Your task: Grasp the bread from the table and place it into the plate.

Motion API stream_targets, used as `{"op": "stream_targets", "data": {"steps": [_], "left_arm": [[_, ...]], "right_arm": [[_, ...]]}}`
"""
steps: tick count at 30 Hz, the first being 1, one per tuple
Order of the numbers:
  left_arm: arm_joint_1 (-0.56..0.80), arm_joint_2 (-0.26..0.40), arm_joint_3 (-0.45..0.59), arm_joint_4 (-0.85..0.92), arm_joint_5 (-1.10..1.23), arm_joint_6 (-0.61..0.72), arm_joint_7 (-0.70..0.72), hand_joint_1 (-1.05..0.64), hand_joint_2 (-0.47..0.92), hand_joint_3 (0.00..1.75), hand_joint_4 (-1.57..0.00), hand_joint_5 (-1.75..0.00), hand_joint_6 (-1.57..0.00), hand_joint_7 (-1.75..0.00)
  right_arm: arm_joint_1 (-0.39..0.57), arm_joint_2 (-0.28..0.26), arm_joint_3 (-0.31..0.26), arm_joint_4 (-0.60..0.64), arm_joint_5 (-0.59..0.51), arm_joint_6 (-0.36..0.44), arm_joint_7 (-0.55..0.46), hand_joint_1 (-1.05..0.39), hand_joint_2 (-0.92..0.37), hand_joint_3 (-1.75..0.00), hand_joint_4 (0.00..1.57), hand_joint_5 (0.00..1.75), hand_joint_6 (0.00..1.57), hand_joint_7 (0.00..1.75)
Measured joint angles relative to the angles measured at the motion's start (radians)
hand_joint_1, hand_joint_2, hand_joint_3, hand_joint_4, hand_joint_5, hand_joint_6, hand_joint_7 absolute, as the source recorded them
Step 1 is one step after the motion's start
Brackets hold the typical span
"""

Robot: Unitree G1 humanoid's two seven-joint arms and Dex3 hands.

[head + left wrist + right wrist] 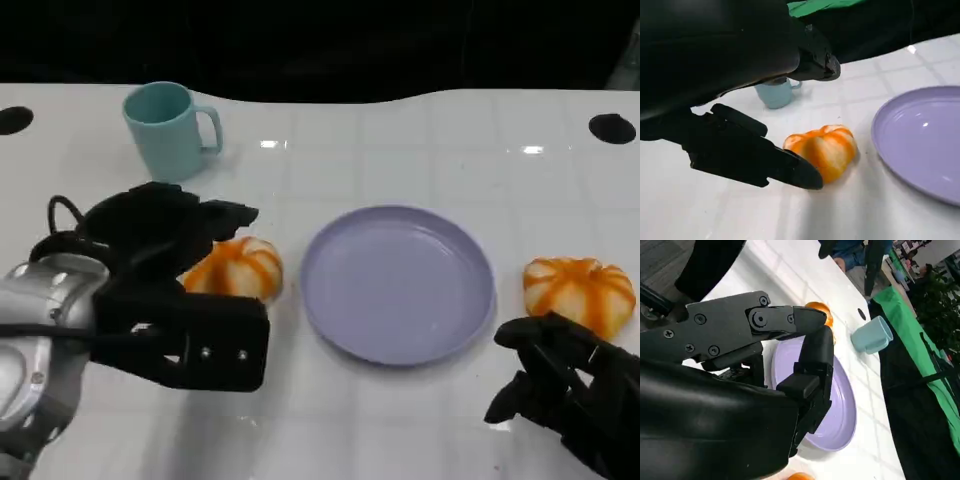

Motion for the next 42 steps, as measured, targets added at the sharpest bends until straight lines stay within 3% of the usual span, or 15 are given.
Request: {"op": "stream_targets", "data": {"steps": [10, 16, 18, 24, 33, 36, 42], "left_arm": [[-0.010, -0.022, -0.013, 0.022, 0.017, 0.020, 0.000, -0.47, 0.82, 0.00, -0.04, -0.20, -0.18, 0.00], [-0.145, -0.143, -0.113, 0.402, 0.064, 0.011, 0.142, -0.47, 0.82, 0.00, -0.06, -0.18, -0.17, 0.00], [-0.169, -0.169, -0.125, 0.475, 0.060, -0.010, 0.175, -0.52, 0.80, 0.00, -0.11, -0.18, -0.20, -0.01], [-0.323, -0.259, -0.147, 0.921, 0.028, -0.097, 0.348, -0.55, 0.79, 0.00, -0.14, -0.16, -0.22, -0.01], [-0.404, -0.300, -0.164, 1.141, 0.001, -0.171, 0.467, -0.52, 0.78, 0.00, -0.16, -0.12, -0.23, 0.00], [-0.412, -0.303, -0.167, 1.169, -0.012, -0.181, 0.485, -0.28, 0.87, 0.01, -0.40, -0.12, -0.43, -0.03], [-0.435, -0.315, -0.165, 1.260, -0.032, -0.247, 0.571, -0.23, 0.89, 0.01, -0.48, -0.08, -0.48, -0.01]], "right_arm": [[0.003, 0.000, 0.000, -0.003, 0.000, 0.000, 0.000, -0.45, -0.92, -0.30, 0.58, 1.46, 0.49, 1.18], [0.017, 0.001, 0.000, -0.028, 0.003, 0.003, -0.002, -0.45, -0.92, -0.29, 0.59, 1.45, 0.49, 1.18], [0.027, 0.000, -0.004, -0.030, 0.003, 0.004, -0.004, -0.44, -0.92, -0.30, 0.59, 1.45, 0.50, 1.19], [0.030, 0.001, -0.002, -0.043, 0.007, 0.010, -0.004, -0.44, -0.92, -0.30, 0.59, 1.45, 0.50, 1.19], [0.032, 0.001, -0.004, -0.042, 0.015, 0.014, -0.001, -0.45, -0.92, -0.28, 0.60, 1.45, 0.51, 1.19], [0.032, 0.001, -0.004, -0.042, 0.015, 0.014, -0.001, -0.45, -0.92, -0.29, 0.60, 1.45, 0.51, 1.18], [0.032, 0.001, -0.004, -0.042, 0.014, 0.014, -0.001, -0.45, -0.92, -0.30, 0.59, 1.45, 0.52, 1.17]]}}
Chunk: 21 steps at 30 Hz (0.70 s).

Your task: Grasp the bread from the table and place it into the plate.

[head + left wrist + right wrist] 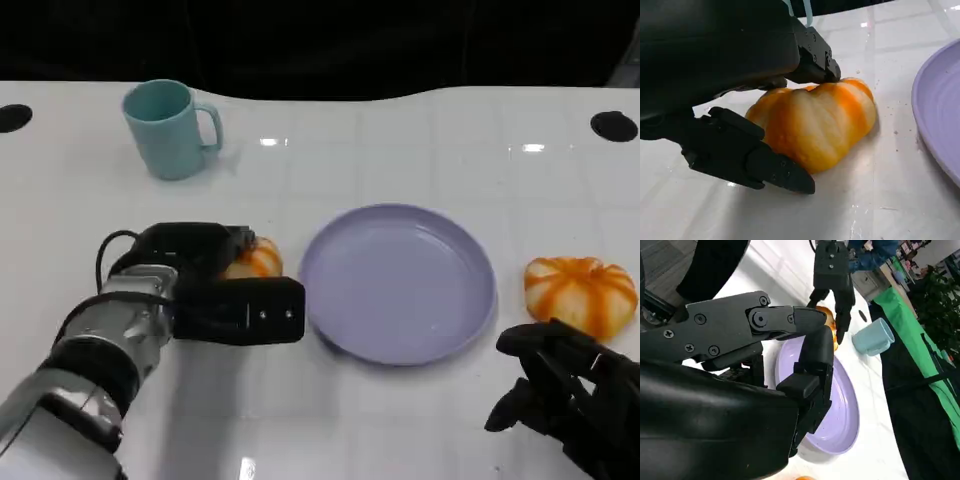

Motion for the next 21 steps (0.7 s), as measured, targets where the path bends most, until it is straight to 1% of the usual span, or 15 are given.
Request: {"op": "stream_targets", "data": {"steps": [4, 5, 6, 7, 8, 9, 10, 12, 15, 16, 17, 18, 19, 21], "left_arm": [[-0.003, -0.004, -0.001, 0.017, -0.006, -0.008, 0.014, -0.23, 0.89, 0.00, -0.49, -0.07, -0.48, -0.01], [-0.004, -0.004, -0.001, 0.019, -0.008, -0.009, 0.014, -0.19, 0.91, 0.02, -0.67, -0.14, -0.61, -0.05], [-0.004, -0.004, -0.001, 0.023, -0.010, -0.012, 0.026, -0.24, 0.91, 0.12, -0.86, -0.78, -0.76, -0.51], [-0.003, -0.004, -0.001, 0.030, -0.011, -0.024, 0.061, -0.24, 0.92, 0.18, -0.83, -1.35, -0.68, -1.14], [0.000, -0.003, 0.001, 0.037, -0.013, -0.047, 0.111, -0.24, 0.92, 0.21, -0.81, -1.54, -0.65, -1.37], [0.005, -0.002, 0.007, 0.041, -0.021, -0.075, 0.163, -0.23, 0.92, 0.22, -0.80, -1.64, -0.60, -1.55], [0.009, 0.000, 0.014, 0.044, -0.030, -0.099, 0.204, -0.22, 0.92, 0.22, -0.80, -1.70, -0.57, -1.67], [0.012, 0.000, 0.026, 0.050, -0.043, -0.125, 0.251, -0.22, 0.92, 0.23, -0.79, -1.74, -0.55, -1.73], [0.013, 0.001, 0.030, 0.064, -0.062, -0.138, 0.276, -0.22, 0.92, 0.23, -0.79, -1.75, -0.55, -1.74], [0.013, 0.001, 0.030, 0.069, -0.064, -0.139, 0.277, -0.21, 0.92, 0.22, -0.80, -1.75, -0.57, -1.71], [0.014, 0.001, 0.032, 0.071, -0.070, -0.142, 0.282, -0.17, 0.78, 0.64, -0.82, -1.75, -0.63, -1.73], [0.018, -0.001, 0.059, 0.071, -0.098, -0.158, 0.285, -0.16, 0.67, 0.90, -0.83, -1.75, -0.65, -1.74], [0.025, -0.002, 0.103, 0.069, -0.149, -0.180, 0.285, -0.15, 0.60, 1.06, -0.84, -1.75, -0.68, -1.74], [0.029, -0.002, 0.180, 0.060, -0.234, -0.213, 0.281, -0.14, 0.55, 1.17, -0.85, -1.75, -0.70, -1.75]], "right_arm": [[0.002, 0.000, 0.000, 0.000, 0.000, 0.000, 0.000, -0.45, -0.92, -0.30, 0.59, 1.45, 0.52, 1.16], [0.002, 0.000, 0.000, 0.000, 0.000, 0.000, 0.000, -0.46, -0.92, -0.30, 0.59, 1.45, 0.52, 1.16], [0.002, 0.000, 0.000, 0.000, 0.000, 0.000, 0.001, -0.46, -0.92, -0.29, 0.59, 1.46, 0.51, 1.16], [0.002, 0.000, 0.000, 0.000, 0.000, 0.000, 0.003, -0.46, -0.92, -0.29, 0.59, 1.46, 0.51, 1.16], [0.003, -0.001, 0.000, 0.000, 0.000, -0.001, 0.004, -0.46, -0.92, -0.29, 0.59, 1.46, 0.51, 1.16], [0.003, -0.001, -0.001, 0.000, -0.001, -0.001, 0.004, -0.46, -0.92, -0.30, 0.59, 1.47, 0.52, 1.15], [0.003, -0.001, -0.001, 0.000, -0.001, -0.001, 0.003, -0.46, -0.92, -0.30, 0.60, 1.47, 0.52, 1.15], [0.003, -0.001, -0.001, 0.000, -0.001, 0.000, 0.000, -0.46, -0.92, -0.30, 0.60, 1.47, 0.52, 1.15], [0.003, -0.001, -0.001, 0.000, -0.001, 0.004, -0.003, -0.46, -0.92, -0.31, 0.59, 1.47, 0.53, 1.14], [0.003, -0.001, -0.001, 0.000, -0.001, 0.004, -0.003, -0.45, -0.92, -0.31, 0.59, 1.47, 0.52, 1.14], [0.003, -0.001, -0.001, 0.000, -0.001, 0.005, -0.003, -0.45, -0.92, -0.30, 0.59, 1.47, 0.51, 1.13], [0.003, -0.001, -0.001, 0.001, -0.001, 0.004, -0.003, -0.44, -0.92, -0.30, 0.59, 1.47, 0.51, 1.13], [0.003, -0.001, -0.002, 0.002, -0.001, 0.004, -0.001, -0.44, -0.92, -0.29, 0.59, 1.47, 0.51, 1.13], [0.003, -0.001, -0.005, 0.005, 0.000, 0.004, 0.004, -0.45, -0.92, -0.28, 0.59, 1.47, 0.51, 1.13]]}}
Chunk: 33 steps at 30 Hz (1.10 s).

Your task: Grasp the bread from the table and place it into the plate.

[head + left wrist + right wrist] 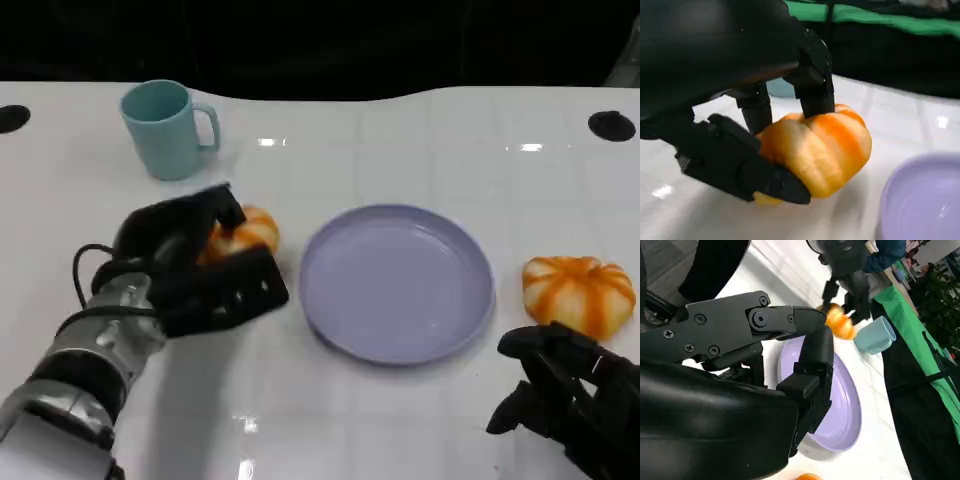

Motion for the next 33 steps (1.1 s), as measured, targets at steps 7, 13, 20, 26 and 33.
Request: {"op": "stream_targets", "data": {"steps": [7, 13, 20, 26, 33], "left_arm": [[-0.001, -0.003, 0.091, -0.053, -0.114, -0.054, -0.069, -0.08, 0.43, 1.35, -0.89, -1.75, -0.73, -1.75], [-0.036, -0.011, 0.071, -0.120, -0.103, -0.099, -0.089, -0.05, 0.44, 1.25, -0.86, -1.75, -0.69, -1.75], [-0.064, -0.042, -0.012, -0.157, -0.026, -0.187, -0.095, -0.05, 0.43, 1.28, -0.87, -1.75, -0.70, -1.75], [-0.091, -0.063, -0.082, -0.161, 0.033, -0.233, -0.115, -0.17, 0.51, 1.20, -0.90, -1.75, -0.72, -1.75], [-0.121, -0.120, -0.129, -0.162, 0.055, -0.235, -0.178, -0.20, 0.55, 1.17, -0.90, -1.75, -0.73, -1.75]], "right_arm": [[-0.001, 0.000, -0.002, 0.002, -0.007, -0.005, 0.003, -0.46, -0.92, -0.28, 0.59, 1.47, 0.52, 1.13], [-0.006, 0.000, -0.006, 0.016, -0.005, -0.006, 0.012, -0.46, -0.92, -0.28, 0.59, 1.47, 0.53, 1.12], [-0.007, 0.000, -0.010, 0.009, -0.005, -0.005, 0.008, -0.46, -0.92, -0.28, 0.58, 1.47, 0.53, 1.11], [0.000, 0.000, -0.013, 0.009, -0.005, -0.006, 0.015, -0.45, -0.92, -0.29, 0.58, 1.48, 0.54, 1.10], [0.007, 0.000, -0.014, 0.003, -0.005, -0.006, 0.016, -0.45, -0.92, -0.28, 0.59, 1.48, 0.54, 1.10]]}}
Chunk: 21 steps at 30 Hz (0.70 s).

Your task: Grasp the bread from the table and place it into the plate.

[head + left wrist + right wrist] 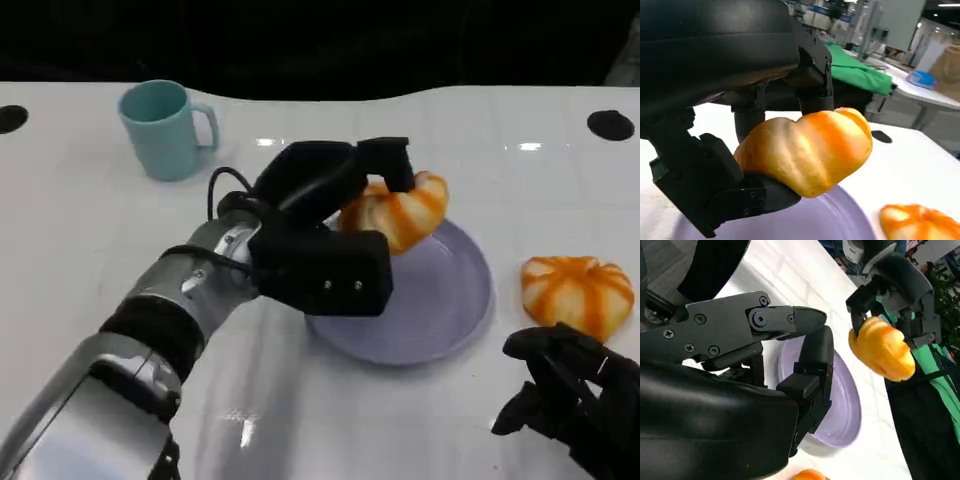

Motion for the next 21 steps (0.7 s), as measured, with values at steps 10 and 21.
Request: {"op": "stream_targets", "data": {"steps": [10, 21], "left_arm": [[-0.035, -0.058, -0.032, 0.036, 0.025, 0.041, -0.047, -0.17, 0.57, 1.09, -0.90, -1.75, -0.72, -1.75], [-0.100, -0.053, -0.093, 0.077, 0.083, 0.148, -0.159, -0.57, 0.92, 0.29, -0.43, -0.37, -0.59, -0.03]], "right_arm": [[0.003, 0.000, 0.001, -0.009, 0.001, 0.008, 0.000, -0.45, -0.92, -0.28, 0.60, 1.46, 0.54, 1.08], [0.003, 0.000, 0.002, -0.011, 0.001, 0.008, 0.000, -0.44, -0.92, -0.28, 0.60, 1.44, 0.54, 1.08]]}}
